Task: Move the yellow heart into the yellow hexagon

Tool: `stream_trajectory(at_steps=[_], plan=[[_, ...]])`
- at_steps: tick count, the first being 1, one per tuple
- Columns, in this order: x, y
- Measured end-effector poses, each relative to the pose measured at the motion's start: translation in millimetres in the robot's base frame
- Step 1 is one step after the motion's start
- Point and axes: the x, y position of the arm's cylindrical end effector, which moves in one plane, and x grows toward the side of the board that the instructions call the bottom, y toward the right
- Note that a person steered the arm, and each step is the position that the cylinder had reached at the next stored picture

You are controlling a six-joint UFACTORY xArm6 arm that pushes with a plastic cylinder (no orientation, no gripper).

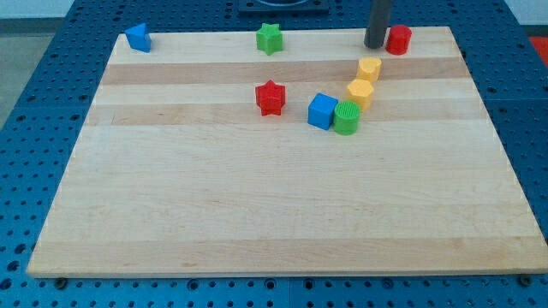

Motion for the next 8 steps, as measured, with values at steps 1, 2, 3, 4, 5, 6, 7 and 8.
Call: stream_trajectory(at_steps=[1, 2, 3, 4, 5, 6, 7, 8], plan=[[5.5, -11.5], [24.0, -27.0], [27.1, -31.3], [30.6, -28.2], [39.2, -11.3], [61.5, -2.3], [89.0, -1.1], [103.1, -1.1]])
